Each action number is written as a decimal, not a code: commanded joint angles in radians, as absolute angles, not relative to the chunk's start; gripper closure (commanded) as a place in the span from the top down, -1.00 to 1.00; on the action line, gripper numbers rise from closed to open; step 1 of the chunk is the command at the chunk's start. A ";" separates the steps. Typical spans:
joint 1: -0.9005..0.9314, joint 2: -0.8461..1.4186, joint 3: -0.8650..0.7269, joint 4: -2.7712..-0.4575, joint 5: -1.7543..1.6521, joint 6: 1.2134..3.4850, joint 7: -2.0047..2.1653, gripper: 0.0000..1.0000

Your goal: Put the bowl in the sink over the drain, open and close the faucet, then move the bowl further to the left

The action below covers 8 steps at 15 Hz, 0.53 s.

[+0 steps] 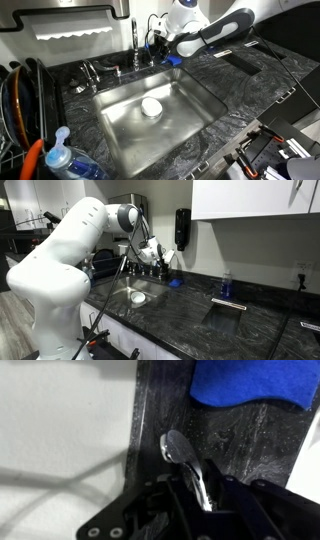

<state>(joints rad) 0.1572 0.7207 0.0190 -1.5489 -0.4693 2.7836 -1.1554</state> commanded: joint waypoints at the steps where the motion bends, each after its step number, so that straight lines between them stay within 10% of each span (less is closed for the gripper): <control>1: 0.169 0.737 -0.008 -1.528 -0.506 2.780 -1.131 -0.96; 8: 0.181 0.723 -0.021 -1.538 -0.537 2.743 -1.128 -0.90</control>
